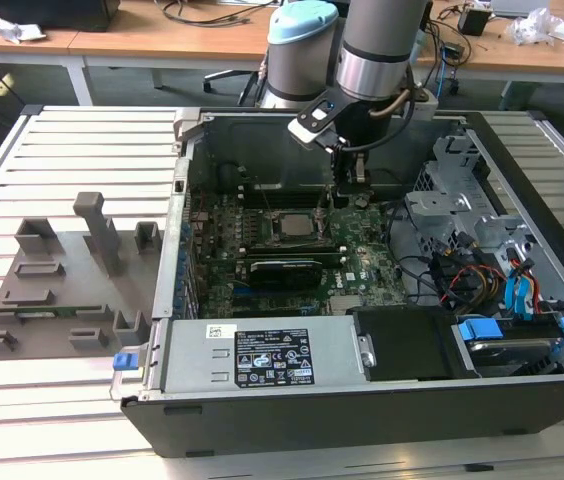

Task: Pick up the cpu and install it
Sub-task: 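Close the cpu cover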

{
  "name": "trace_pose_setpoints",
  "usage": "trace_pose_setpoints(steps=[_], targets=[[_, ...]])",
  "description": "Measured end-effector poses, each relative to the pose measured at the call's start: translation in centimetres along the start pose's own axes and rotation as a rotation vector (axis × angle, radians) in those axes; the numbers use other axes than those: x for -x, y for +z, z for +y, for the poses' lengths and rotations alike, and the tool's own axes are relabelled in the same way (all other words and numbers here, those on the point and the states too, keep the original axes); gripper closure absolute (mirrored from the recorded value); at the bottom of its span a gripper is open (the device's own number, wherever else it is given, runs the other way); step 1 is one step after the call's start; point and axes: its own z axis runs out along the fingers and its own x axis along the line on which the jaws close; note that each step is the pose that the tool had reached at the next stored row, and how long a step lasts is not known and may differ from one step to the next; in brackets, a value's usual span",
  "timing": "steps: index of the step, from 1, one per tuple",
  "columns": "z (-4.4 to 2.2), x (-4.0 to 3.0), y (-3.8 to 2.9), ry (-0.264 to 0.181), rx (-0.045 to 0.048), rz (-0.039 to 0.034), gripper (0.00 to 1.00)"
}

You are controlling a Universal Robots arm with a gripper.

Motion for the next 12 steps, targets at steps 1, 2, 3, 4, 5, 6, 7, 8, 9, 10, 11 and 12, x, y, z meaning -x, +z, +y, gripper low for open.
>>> trace_pose_setpoints(steps=[1, 2, 3, 4, 5, 6, 7, 8, 9, 10, 11, 12], targets=[[-0.12, 0.00, 0.03, 0.000, 0.0000, -0.0001, 0.89], [-0.22, -0.01, 0.06, 0.000, 0.0000, -0.0001, 0.89], [-0.37, -0.01, 0.10, 0.000, 0.0000, -0.0001, 0.89], [-0.48, -0.01, 0.13, 0.000, 0.0000, -0.0001, 0.89], [-0.57, -0.02, 0.15, 0.000, -0.0001, -0.0001, 0.89], [-0.74, -0.02, 0.20, 0.000, -0.0001, -0.0001, 0.89], [-1.02, -0.03, 0.26, 0.000, 0.0000, 0.0000, 0.89], [-1.22, -0.03, 0.34, 0.000, 0.0000, 0.0001, 0.89], [-1.35, -0.04, 0.41, 0.000, 0.0000, 0.0001, 0.89], [-1.49, -0.05, 0.51, 0.000, 0.0000, -0.0001, 0.89], [-1.63, -0.05, 0.63, 0.000, 0.0000, 0.0000, 0.89], [-1.75, -0.06, 0.72, 0.000, 0.0000, -0.0001, 0.89]])
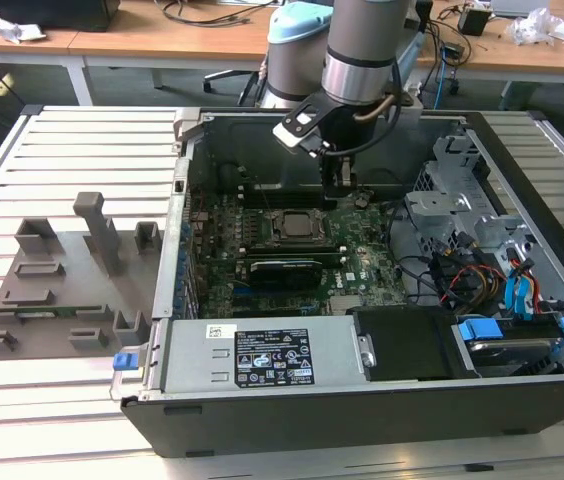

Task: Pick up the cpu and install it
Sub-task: 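Close the cpu cover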

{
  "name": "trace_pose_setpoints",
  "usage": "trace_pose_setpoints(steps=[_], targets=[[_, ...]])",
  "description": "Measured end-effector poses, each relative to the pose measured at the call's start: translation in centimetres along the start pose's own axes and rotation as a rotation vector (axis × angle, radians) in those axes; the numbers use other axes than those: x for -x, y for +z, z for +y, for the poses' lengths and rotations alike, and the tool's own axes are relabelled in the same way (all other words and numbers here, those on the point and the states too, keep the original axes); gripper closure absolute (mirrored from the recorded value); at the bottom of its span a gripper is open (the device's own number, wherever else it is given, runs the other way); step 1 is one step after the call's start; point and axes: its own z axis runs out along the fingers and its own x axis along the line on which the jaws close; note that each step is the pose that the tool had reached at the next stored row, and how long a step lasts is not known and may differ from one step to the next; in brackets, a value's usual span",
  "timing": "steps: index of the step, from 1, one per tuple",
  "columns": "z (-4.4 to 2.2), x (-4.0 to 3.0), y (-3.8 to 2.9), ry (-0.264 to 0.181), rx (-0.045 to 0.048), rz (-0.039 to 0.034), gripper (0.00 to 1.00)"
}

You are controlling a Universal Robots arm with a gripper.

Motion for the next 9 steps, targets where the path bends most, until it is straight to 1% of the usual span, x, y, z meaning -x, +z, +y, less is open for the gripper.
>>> trace_pose_setpoints(steps=[9], targets=[[-1.87, -0.08, 0.98, 0.000, 0.0000, 0.0001, 0.89]])
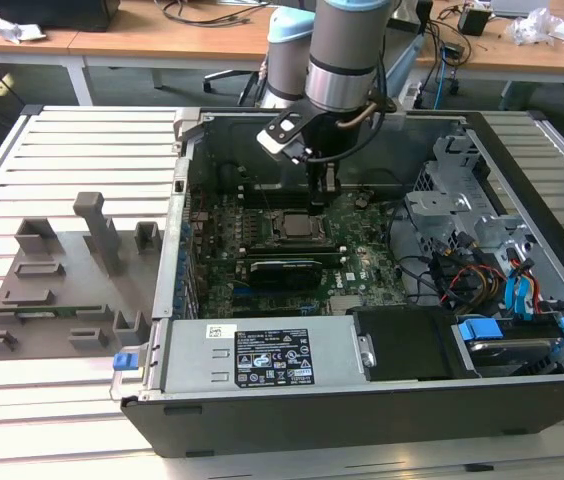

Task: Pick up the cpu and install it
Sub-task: 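Close the cpu cover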

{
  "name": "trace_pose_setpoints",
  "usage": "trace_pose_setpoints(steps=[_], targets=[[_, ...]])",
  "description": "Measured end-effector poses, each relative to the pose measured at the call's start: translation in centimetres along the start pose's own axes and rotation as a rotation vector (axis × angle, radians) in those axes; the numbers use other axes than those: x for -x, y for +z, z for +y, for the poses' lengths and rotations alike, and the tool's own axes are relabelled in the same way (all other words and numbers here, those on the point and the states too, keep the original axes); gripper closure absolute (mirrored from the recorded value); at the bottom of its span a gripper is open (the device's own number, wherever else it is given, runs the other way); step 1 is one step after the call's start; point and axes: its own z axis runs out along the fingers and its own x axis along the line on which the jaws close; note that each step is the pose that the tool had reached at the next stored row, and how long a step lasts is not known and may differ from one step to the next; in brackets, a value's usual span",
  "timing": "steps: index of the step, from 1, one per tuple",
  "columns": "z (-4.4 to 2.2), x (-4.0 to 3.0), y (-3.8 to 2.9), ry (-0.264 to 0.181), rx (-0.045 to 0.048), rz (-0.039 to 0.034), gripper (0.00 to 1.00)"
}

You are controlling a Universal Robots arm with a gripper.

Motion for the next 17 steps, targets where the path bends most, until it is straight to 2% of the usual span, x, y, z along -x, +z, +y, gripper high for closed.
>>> trace_pose_setpoints(steps=[5, 9, 11, 12, 17], targets=[[-0.79, -0.04, 0.53, 0.000, 0.0000, 0.0000, 0.89], [-1.90, -0.11, 1.53, 0.000, 0.0000, 0.0000, 0.89], [-3.28, -0.17, 2.13, 0.000, 0.0000, 0.0000, 0.89], [-3.58, -0.21, 2.64, 0.000, 0.0000, 0.0000, 0.89], [-4.15, -0.23, 3.01, 0.000, 0.0000, -0.0001, 0.89]])
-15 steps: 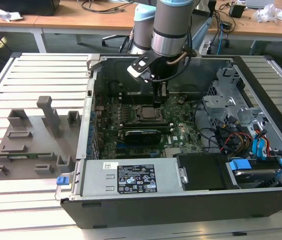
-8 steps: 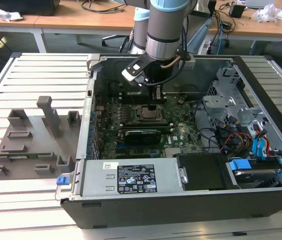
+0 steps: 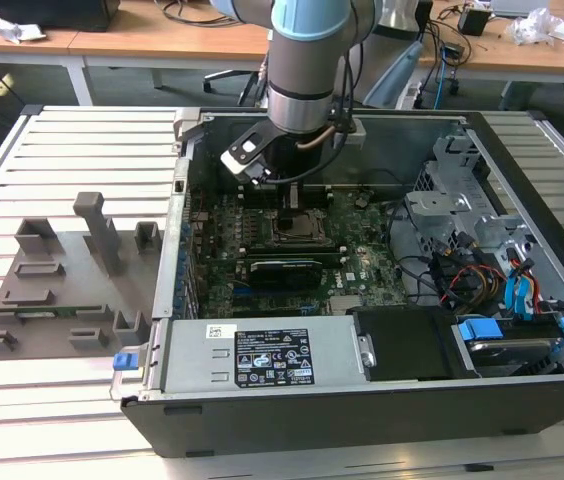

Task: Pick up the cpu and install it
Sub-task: 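Close the cpu cover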

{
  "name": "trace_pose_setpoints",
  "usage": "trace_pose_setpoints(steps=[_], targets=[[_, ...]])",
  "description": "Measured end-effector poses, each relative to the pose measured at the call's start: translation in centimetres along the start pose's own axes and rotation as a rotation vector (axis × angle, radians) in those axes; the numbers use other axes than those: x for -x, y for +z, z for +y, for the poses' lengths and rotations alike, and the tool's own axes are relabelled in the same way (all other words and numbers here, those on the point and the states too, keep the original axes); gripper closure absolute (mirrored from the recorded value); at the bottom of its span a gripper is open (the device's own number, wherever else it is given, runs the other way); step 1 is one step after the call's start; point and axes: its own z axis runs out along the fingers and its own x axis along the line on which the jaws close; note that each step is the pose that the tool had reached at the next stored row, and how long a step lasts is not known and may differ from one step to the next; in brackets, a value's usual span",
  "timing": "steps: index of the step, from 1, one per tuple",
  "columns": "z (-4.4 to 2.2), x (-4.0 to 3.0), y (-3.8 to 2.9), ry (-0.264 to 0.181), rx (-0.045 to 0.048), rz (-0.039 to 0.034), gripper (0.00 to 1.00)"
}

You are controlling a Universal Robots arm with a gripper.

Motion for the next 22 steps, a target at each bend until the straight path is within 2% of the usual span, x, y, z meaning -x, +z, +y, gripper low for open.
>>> trace_pose_setpoints(steps=[6, 9, 13, 14, 17, 18, 22], targets=[[-0.09, -0.01, 0.12, 0.000, -0.0006, -0.0006, 0.89], [1.17, -0.06, 0.12, 0.000, 0.0000, -0.0032, 0.89], [2.19, -0.08, -0.03, -0.001, 0.0009, -0.0017, 0.89], [2.30, -0.08, -0.15, -0.001, 0.0004, -0.0021, 0.89], [2.57, -0.01, -1.07, -0.001, -0.0012, -0.0034, 0.89], [2.58, 0.03, -1.70, 0.000, -0.0013, -0.0041, 0.89], [2.59, 0.10, -2.63, -0.001, -0.0013, -0.0053, 0.89]])
